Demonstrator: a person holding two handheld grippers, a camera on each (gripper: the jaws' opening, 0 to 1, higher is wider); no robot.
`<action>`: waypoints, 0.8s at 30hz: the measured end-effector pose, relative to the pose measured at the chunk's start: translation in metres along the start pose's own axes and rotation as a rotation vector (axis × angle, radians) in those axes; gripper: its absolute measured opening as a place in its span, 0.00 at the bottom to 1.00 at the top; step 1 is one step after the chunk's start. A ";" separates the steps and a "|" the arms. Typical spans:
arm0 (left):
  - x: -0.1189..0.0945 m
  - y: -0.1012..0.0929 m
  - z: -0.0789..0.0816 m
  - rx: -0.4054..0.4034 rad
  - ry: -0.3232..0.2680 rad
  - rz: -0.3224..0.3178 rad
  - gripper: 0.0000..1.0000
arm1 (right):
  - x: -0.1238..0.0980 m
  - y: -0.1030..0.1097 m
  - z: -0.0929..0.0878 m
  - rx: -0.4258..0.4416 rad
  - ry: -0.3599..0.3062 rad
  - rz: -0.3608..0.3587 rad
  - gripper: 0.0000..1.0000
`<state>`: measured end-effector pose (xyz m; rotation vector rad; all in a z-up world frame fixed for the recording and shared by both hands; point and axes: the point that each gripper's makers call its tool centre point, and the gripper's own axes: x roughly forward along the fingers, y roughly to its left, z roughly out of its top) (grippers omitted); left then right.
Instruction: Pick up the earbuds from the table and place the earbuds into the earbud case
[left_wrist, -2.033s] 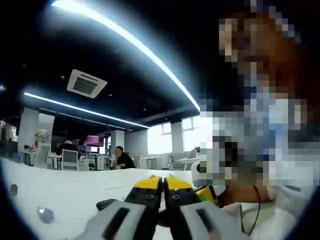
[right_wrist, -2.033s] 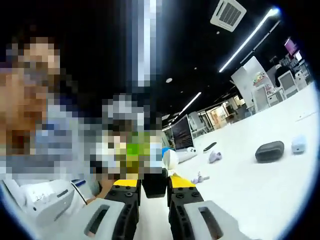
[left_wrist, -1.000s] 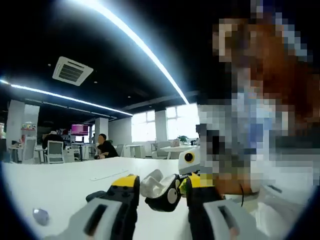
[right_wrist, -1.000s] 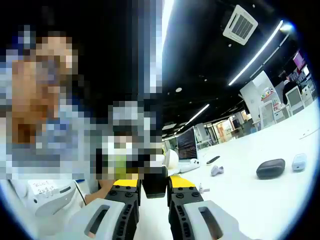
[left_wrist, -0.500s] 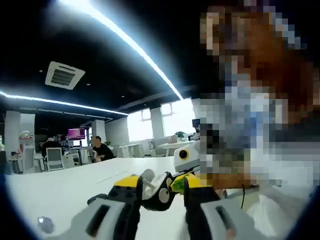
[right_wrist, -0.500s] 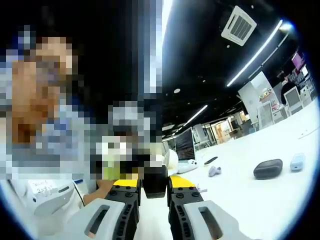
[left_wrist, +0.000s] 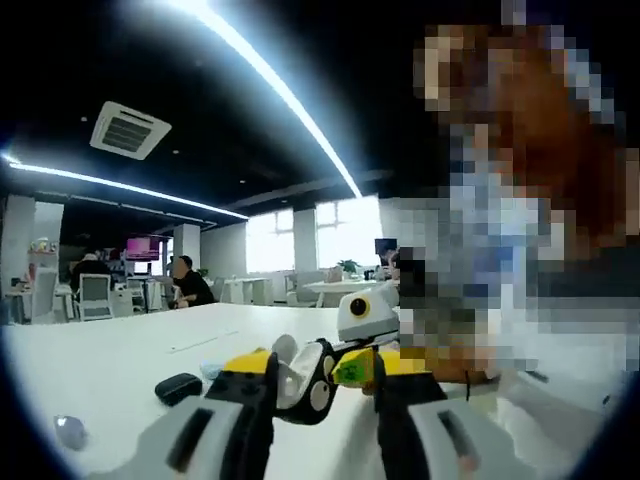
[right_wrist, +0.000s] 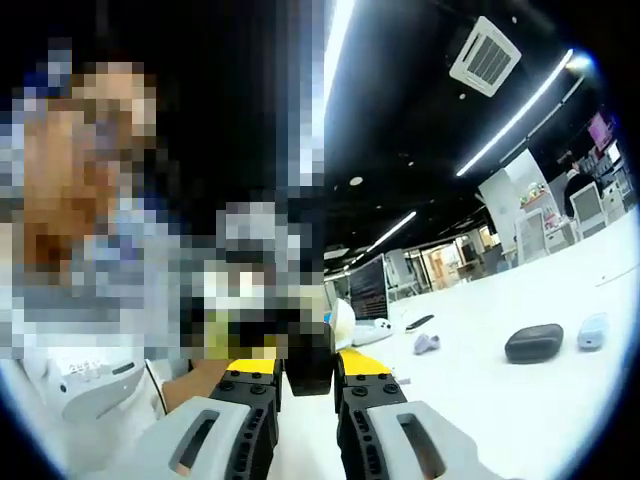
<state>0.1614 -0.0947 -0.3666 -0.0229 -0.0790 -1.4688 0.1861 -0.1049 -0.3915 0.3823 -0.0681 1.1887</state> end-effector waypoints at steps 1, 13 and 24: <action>0.002 -0.001 -0.001 0.007 0.001 0.003 0.37 | 0.000 0.001 0.001 0.000 -0.004 0.004 0.19; -0.023 0.022 0.008 0.022 -0.042 0.097 0.38 | -0.006 0.004 0.005 -0.003 -0.026 0.016 0.19; -0.054 0.055 -0.017 -0.254 -0.016 0.136 0.38 | -0.010 0.010 0.020 0.040 -0.115 0.060 0.19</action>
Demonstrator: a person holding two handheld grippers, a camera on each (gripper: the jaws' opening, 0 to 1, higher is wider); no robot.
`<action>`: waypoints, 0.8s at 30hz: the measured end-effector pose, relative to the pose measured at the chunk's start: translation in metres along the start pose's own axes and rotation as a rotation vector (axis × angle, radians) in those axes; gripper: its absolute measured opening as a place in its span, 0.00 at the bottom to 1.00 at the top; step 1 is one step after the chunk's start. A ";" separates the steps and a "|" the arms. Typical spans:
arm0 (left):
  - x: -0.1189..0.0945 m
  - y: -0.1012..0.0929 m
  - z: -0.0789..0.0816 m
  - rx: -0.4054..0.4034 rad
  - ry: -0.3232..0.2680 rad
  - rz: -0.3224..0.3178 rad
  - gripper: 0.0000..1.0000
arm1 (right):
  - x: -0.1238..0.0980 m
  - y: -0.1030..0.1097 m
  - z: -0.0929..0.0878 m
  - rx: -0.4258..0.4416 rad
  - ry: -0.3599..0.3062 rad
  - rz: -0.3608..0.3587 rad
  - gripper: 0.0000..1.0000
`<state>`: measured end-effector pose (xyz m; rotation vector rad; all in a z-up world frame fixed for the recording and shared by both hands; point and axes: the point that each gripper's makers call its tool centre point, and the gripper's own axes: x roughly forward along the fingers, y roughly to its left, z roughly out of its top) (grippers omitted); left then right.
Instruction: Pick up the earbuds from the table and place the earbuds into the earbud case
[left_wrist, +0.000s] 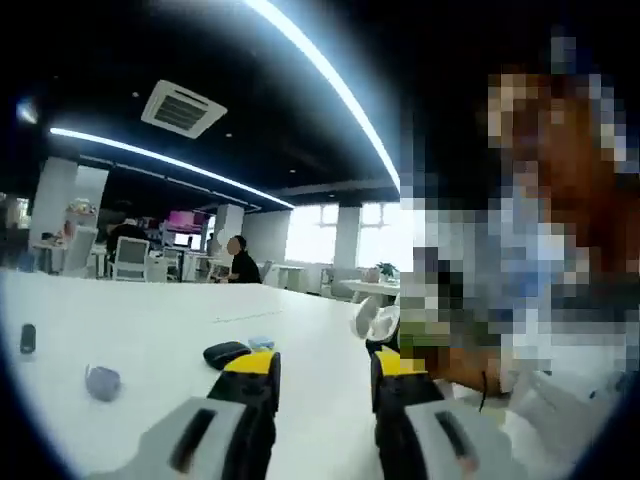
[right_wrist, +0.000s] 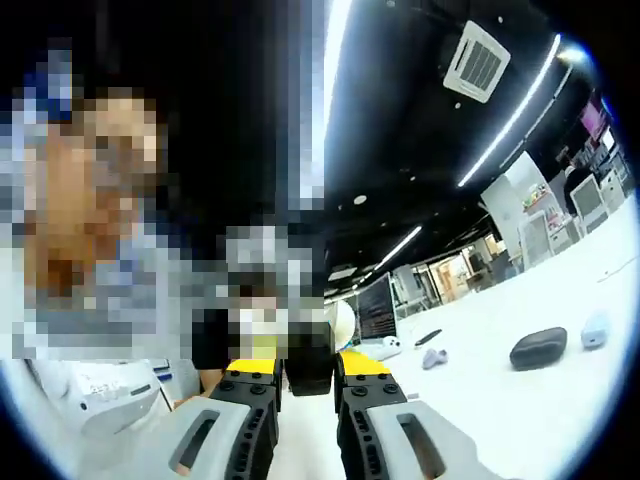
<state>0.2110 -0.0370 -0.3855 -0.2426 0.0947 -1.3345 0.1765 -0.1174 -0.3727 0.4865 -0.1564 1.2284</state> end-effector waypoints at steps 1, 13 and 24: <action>0.003 -0.005 -0.003 -0.040 -0.002 -0.034 0.39 | 0.001 0.001 0.000 -0.002 -0.002 0.005 0.19; 0.042 -0.040 -0.017 -0.178 -0.030 -0.216 0.28 | 0.006 0.006 -0.006 -0.019 0.017 0.020 0.19; 0.043 -0.042 -0.021 -0.126 0.043 -0.223 0.20 | 0.004 0.005 -0.017 0.010 0.076 0.039 0.20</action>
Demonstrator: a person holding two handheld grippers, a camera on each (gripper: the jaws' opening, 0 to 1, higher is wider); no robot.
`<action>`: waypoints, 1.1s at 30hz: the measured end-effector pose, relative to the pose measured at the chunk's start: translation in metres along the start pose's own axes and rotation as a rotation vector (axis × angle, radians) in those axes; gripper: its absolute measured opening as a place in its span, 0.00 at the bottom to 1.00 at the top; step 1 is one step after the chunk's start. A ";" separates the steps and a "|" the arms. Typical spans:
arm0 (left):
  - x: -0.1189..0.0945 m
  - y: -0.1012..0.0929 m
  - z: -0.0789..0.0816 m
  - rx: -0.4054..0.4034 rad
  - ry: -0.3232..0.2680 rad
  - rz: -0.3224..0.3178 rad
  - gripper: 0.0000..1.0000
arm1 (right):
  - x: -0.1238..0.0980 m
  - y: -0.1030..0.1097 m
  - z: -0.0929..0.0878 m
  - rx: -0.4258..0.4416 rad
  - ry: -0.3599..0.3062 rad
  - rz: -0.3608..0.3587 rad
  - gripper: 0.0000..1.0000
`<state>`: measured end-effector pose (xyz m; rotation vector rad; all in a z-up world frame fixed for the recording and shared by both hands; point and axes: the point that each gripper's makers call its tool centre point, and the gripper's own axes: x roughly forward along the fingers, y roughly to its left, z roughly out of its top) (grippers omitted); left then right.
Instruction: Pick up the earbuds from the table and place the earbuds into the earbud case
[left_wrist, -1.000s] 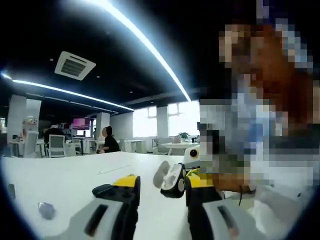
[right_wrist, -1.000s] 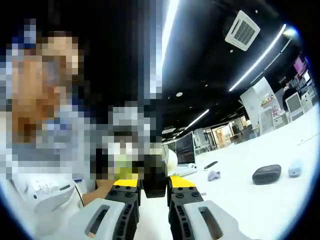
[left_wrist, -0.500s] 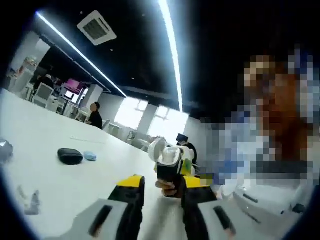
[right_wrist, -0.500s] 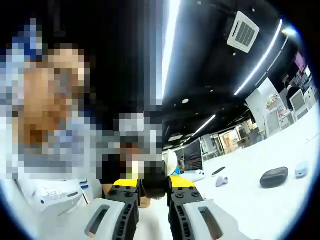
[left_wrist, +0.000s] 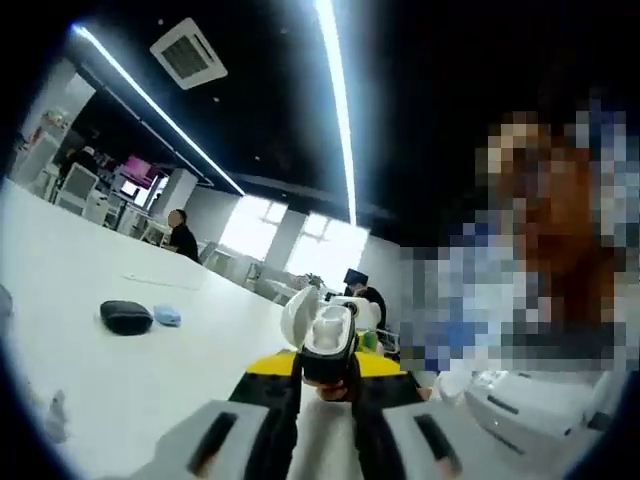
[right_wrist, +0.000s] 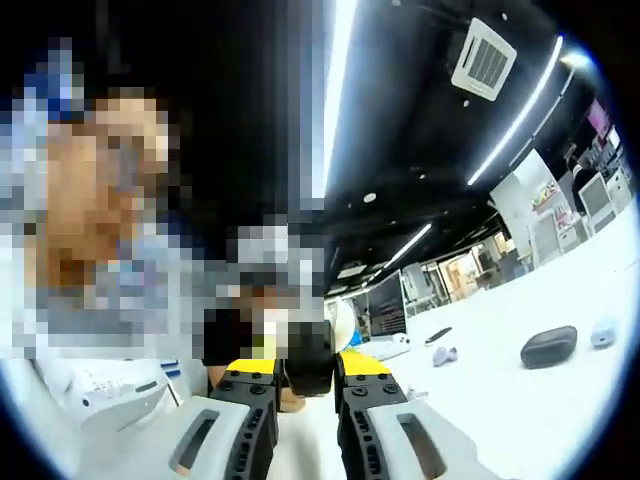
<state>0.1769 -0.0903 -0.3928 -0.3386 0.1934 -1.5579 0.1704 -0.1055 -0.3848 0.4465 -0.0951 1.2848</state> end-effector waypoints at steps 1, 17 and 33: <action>-0.001 0.000 0.000 0.019 0.016 0.004 0.20 | 0.000 0.000 -0.003 -0.001 0.019 0.002 0.20; -0.002 -0.003 -0.031 0.270 0.280 -0.015 0.21 | -0.008 -0.003 -0.043 -0.118 0.289 0.001 0.20; -0.122 0.113 0.011 0.263 0.222 0.570 0.31 | -0.017 -0.020 -0.038 -0.102 0.264 -0.083 0.20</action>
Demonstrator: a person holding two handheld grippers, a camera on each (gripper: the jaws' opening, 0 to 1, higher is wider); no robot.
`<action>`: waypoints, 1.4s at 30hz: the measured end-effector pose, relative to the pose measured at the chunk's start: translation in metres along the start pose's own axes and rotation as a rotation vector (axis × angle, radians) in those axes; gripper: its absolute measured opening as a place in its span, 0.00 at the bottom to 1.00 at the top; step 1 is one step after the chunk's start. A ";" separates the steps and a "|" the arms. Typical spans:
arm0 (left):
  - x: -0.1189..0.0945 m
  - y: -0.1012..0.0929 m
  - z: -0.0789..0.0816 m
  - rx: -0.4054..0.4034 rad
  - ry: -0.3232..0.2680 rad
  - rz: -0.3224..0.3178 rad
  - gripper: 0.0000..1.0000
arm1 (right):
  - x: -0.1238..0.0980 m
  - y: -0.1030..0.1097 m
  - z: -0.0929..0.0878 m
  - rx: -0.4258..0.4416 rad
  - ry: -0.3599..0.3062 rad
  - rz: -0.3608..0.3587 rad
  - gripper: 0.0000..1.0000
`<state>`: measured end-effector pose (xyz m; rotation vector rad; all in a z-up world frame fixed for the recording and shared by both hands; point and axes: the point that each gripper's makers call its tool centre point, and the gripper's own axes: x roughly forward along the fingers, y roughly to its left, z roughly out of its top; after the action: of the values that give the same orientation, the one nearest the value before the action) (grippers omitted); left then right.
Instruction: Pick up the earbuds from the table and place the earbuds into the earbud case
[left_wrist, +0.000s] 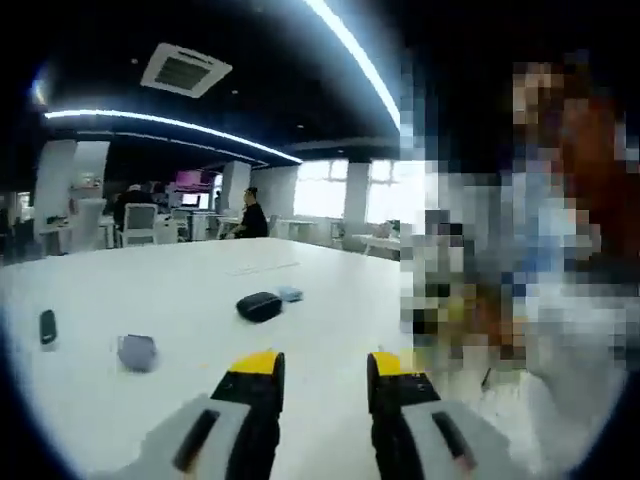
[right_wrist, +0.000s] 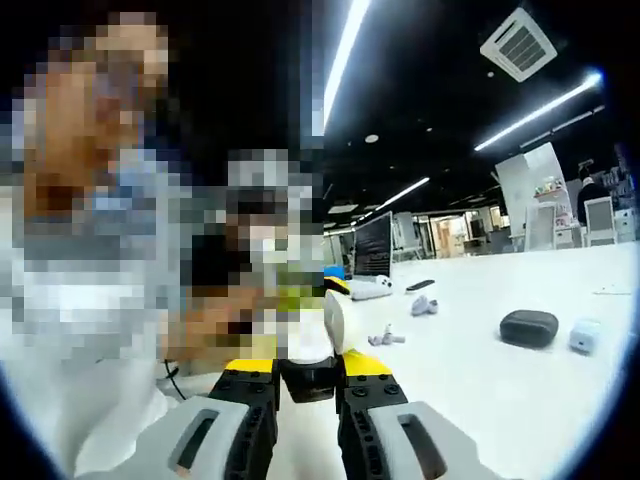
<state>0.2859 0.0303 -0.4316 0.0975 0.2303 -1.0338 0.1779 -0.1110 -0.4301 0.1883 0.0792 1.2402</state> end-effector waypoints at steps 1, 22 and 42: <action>-0.001 0.009 -0.004 -0.007 0.014 0.031 0.29 | 0.000 -0.001 0.000 0.000 -0.001 -0.004 0.20; 0.046 0.061 -0.042 0.065 0.437 -0.209 0.23 | 0.000 -0.001 -0.005 -0.006 0.011 -0.007 0.20; 0.059 0.060 -0.069 -0.078 0.482 -0.246 0.14 | 0.000 0.000 -0.005 -0.008 0.009 0.001 0.20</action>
<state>0.3569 0.0242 -0.5140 0.2528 0.7340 -1.2347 0.1771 -0.1101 -0.4351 0.1754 0.0820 1.2418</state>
